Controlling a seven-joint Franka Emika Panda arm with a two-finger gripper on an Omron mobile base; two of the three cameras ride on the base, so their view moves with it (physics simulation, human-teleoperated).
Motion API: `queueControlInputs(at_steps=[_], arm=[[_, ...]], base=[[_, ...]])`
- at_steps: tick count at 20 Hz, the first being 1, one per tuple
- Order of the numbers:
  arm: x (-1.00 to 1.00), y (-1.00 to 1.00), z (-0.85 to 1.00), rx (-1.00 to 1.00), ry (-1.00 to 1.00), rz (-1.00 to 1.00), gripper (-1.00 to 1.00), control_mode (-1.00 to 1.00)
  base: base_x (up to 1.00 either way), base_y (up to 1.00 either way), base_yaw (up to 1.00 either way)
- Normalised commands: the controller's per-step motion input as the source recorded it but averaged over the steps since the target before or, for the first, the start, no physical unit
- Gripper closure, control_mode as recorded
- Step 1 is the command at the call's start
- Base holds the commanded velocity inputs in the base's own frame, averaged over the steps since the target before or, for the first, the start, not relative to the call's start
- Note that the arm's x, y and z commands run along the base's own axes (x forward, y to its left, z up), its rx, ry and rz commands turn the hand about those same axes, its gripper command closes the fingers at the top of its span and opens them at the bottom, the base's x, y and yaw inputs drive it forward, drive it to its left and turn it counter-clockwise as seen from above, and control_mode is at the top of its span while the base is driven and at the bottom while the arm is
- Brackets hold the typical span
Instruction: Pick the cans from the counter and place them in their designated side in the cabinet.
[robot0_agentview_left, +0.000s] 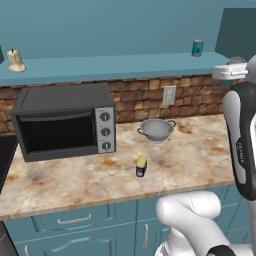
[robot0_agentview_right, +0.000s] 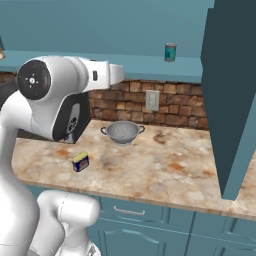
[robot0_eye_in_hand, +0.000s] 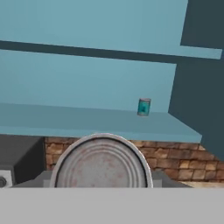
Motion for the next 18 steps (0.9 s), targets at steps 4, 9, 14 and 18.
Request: queueControlInputs(at_steps=[4,9,14,18], arm=[[0.13,-0.05,0.04,0.0,-0.03,-0.01,1.0,-1.0],[0.1,-0.07,0.01,0.0,-0.06,0.0,1.0,-1.0],[0.18,-0.03,0.0,0.0,-0.04,-0.01,1.0,-1.0],[0.24,-0.03,0.0,0.0,0.0,-0.01,1.0,-1.0]], base=[[0.0,0.0,0.0],[0.0,0.0,0.0],[0.0,0.0,0.0],[0.0,0.0,0.0]])
